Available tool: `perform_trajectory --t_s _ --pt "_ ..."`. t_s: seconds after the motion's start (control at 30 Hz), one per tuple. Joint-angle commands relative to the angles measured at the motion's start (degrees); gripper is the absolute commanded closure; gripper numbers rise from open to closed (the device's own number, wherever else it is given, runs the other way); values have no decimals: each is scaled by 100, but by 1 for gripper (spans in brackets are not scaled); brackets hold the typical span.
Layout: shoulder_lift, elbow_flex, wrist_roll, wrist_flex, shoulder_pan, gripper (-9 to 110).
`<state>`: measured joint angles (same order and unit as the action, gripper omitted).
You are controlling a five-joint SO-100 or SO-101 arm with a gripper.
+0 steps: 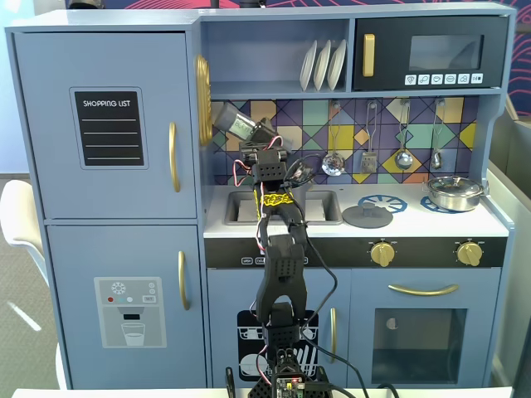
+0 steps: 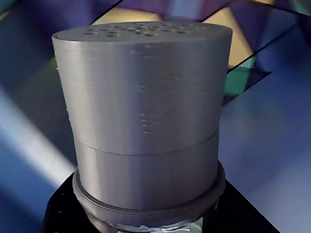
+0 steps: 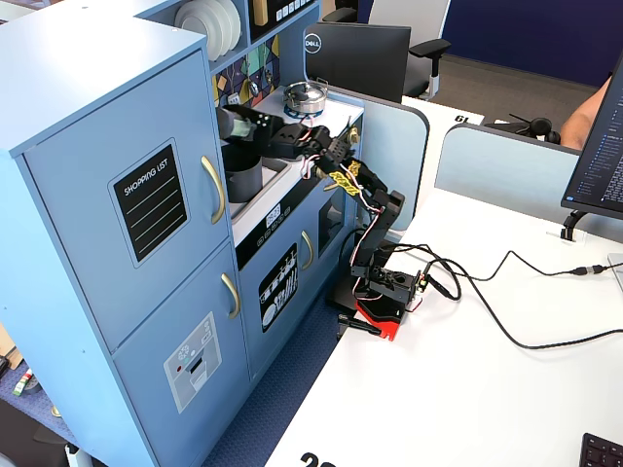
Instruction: Put salt in the gray recipient
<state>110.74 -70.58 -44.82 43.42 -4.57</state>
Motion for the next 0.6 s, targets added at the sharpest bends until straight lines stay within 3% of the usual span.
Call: perform_trajectory --t_s 0.0,0.23,0.57 --pt "-352 809 -835 -264 -123 101" --pt "-879 1503 -1863 -369 0 101" --pt "-606 571 -2812 62 633 101"
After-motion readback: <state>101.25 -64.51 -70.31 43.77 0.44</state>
